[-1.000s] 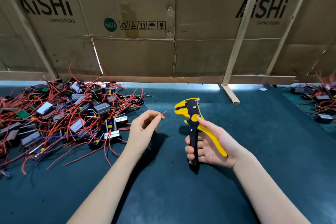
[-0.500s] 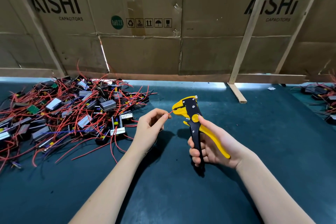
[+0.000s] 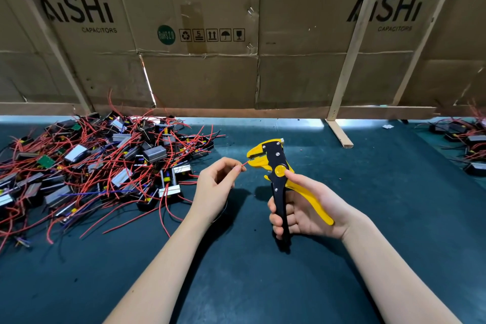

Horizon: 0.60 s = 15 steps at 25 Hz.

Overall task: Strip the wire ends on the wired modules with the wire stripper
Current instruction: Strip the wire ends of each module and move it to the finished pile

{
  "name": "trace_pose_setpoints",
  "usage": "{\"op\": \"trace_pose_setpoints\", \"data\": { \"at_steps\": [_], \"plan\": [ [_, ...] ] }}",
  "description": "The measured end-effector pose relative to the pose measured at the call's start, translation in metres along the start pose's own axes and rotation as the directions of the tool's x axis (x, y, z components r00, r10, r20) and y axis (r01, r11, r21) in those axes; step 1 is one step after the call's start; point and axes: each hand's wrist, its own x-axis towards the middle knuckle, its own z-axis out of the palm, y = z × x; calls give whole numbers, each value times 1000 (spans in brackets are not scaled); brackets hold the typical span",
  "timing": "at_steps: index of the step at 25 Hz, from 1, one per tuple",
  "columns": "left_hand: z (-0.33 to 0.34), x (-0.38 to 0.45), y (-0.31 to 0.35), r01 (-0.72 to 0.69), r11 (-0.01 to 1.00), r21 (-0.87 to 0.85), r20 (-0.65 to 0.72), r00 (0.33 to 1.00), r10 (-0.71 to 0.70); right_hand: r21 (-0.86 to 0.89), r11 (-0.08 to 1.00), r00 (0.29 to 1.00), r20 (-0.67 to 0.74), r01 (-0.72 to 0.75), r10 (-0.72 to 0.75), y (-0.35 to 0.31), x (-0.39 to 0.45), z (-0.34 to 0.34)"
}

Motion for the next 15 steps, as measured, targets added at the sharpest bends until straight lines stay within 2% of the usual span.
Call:
{"op": "trace_pose_setpoints", "data": {
  "at_steps": [7, 11, 13, 15],
  "plan": [
    [-2, 1, -1, -17, 1000, 15, 3, 1000, 17, 9, 1000, 994, -109, -22, 23, 0, 1, 5],
    [-1, -1, 0, -29, 999, 24, 24, 999, 29, -4, 1000, 963, -270, -17, 15, -3, 4, 8],
    [1, 0, 1, 0, 1000, 22, 27, 1000, -1, 7, 1000, 950, -312, 16, -13, -2, 6, 8],
    [-4, 4, 5, 90, 995, -38, 78, 993, -87, 8, 999, 954, -296, 49, -44, 1, 7, 8]
  ]
}}
